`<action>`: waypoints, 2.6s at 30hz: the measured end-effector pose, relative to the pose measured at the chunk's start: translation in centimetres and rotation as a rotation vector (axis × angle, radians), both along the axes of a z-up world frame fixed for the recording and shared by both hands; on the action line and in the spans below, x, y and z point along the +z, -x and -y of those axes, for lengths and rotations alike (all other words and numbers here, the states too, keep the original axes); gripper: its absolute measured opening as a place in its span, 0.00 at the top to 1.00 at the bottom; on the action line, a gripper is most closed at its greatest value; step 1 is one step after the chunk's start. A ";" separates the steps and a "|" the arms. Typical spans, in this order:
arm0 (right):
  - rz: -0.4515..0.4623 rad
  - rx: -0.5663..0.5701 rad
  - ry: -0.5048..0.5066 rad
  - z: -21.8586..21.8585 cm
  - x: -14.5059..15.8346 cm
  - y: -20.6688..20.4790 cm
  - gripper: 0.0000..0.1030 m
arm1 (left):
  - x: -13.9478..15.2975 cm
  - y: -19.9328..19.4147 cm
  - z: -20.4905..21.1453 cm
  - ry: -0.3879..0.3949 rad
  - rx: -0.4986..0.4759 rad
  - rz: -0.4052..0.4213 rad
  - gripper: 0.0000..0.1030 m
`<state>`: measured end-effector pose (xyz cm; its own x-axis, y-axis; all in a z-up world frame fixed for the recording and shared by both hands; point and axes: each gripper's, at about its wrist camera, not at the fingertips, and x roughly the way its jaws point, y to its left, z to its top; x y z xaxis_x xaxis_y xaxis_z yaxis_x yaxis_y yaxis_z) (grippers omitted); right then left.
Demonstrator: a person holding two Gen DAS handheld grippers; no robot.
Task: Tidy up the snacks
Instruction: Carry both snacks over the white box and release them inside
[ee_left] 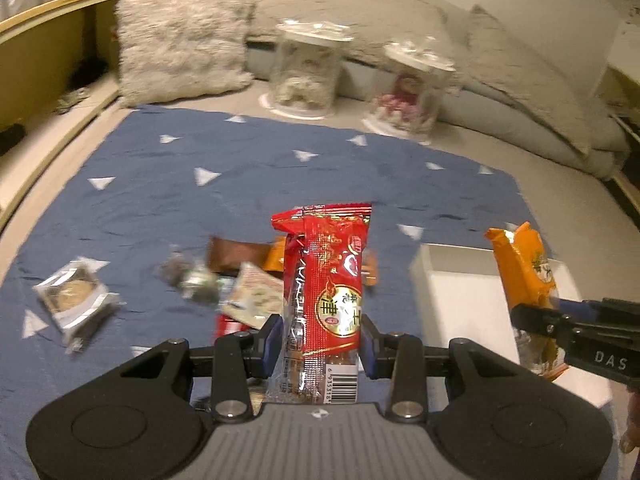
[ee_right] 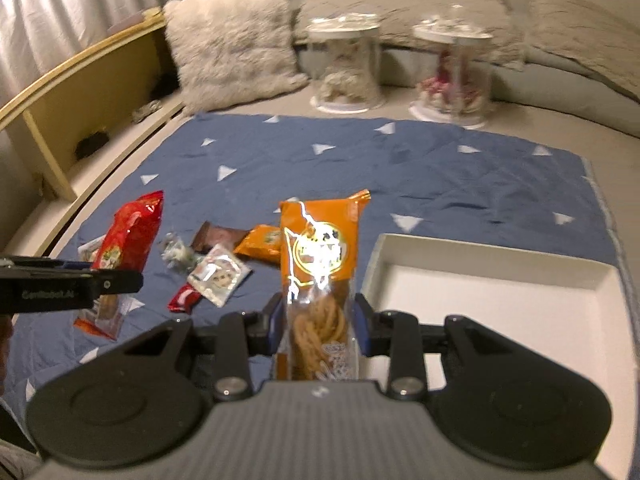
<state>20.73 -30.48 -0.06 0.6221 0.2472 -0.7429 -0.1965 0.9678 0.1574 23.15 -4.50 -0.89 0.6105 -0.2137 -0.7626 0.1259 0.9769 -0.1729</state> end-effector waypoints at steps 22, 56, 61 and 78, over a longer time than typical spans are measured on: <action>-0.119 -0.209 0.046 9.3 -3.2 3.4 0.59 | -4.4 0.2 12.3 0.206 -0.132 -0.142 0.59; -0.351 -0.278 0.038 12.6 -9.8 1.4 0.50 | -9.0 0.9 16.2 0.073 -0.243 -0.240 0.41; -0.348 -0.284 0.057 13.2 -9.6 1.5 0.39 | -9.1 1.0 16.3 0.024 -0.260 -0.235 0.41; -0.332 -0.293 0.075 13.0 -8.5 1.9 0.36 | -7.8 1.5 16.0 -0.014 -0.306 -0.200 0.33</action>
<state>18.85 -43.44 -8.59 0.3826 0.0335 -0.9233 0.1370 0.9862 0.0925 21.68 -20.49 -8.67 0.3582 -0.3521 -0.8647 0.3776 0.9017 -0.2108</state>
